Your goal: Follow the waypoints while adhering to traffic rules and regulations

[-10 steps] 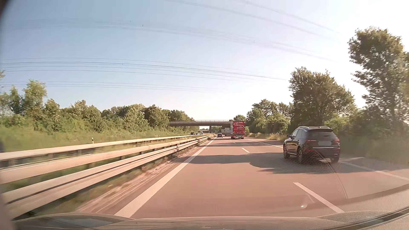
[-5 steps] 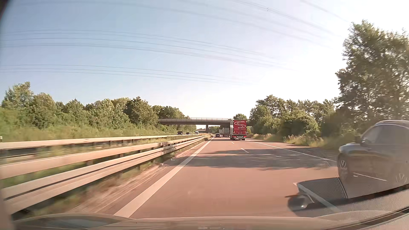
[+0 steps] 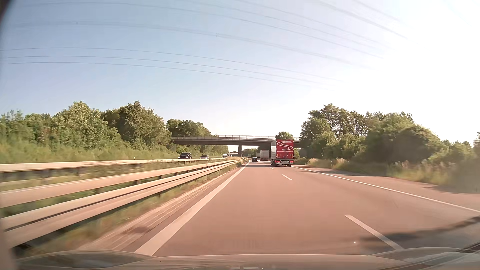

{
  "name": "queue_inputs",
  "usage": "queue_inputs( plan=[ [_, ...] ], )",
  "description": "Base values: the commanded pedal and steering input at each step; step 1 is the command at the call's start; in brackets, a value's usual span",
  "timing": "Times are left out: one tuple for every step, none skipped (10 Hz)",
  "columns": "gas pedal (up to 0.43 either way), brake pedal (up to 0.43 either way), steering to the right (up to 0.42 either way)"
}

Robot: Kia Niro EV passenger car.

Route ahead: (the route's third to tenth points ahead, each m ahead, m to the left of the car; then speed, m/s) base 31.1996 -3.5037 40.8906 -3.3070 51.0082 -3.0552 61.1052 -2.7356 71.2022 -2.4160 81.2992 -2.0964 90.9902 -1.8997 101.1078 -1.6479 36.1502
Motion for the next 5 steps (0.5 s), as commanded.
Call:
queue_inputs(
  plan=[
    [0.409,0.012,0.003],
    [0.409,0.012,0.003],
    [0.409,0.012,0.002],
    [0.409,0.012,0.001],
    [0.409,0.012,0.0]
  ],
)
